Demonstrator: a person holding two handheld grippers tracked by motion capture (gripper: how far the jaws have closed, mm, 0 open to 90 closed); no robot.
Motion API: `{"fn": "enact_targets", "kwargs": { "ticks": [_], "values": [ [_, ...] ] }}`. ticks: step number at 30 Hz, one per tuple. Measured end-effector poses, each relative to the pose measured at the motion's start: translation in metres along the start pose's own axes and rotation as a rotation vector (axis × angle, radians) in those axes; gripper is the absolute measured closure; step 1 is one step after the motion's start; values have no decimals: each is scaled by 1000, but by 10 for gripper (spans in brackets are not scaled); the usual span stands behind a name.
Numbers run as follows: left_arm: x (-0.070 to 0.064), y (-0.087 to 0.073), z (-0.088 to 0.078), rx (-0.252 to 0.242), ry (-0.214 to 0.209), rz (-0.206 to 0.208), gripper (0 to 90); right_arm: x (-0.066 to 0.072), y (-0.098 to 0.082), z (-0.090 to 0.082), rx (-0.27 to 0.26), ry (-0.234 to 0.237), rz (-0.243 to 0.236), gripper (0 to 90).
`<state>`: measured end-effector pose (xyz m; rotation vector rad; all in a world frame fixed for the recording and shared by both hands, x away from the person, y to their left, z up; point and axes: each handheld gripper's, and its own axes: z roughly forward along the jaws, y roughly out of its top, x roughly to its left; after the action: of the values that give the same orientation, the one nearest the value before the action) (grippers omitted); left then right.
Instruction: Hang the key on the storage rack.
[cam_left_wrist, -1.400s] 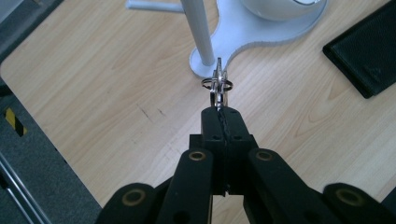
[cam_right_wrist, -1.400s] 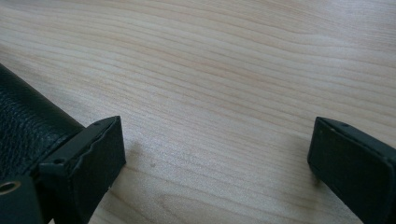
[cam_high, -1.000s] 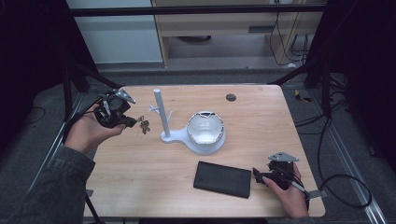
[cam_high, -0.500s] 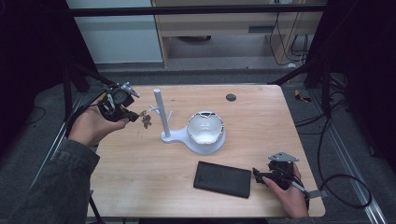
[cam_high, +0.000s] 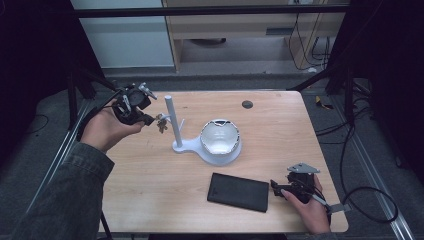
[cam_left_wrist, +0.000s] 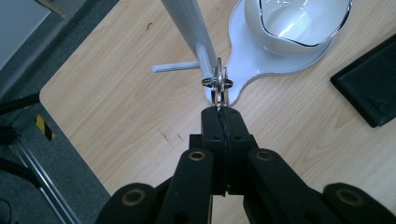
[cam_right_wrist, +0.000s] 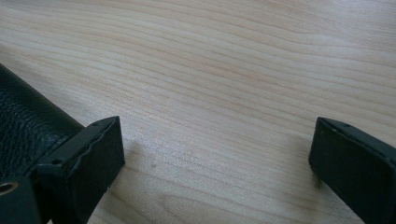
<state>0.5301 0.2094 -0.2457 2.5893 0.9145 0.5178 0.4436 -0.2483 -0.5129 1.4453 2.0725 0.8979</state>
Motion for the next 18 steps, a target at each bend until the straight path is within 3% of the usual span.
{"fn": "enact_targets", "kwargs": {
  "ticks": [18],
  "values": [
    [3,10,9,-2,7,-17,897,0,0,0,1,2,-8,36]
  ]
}}
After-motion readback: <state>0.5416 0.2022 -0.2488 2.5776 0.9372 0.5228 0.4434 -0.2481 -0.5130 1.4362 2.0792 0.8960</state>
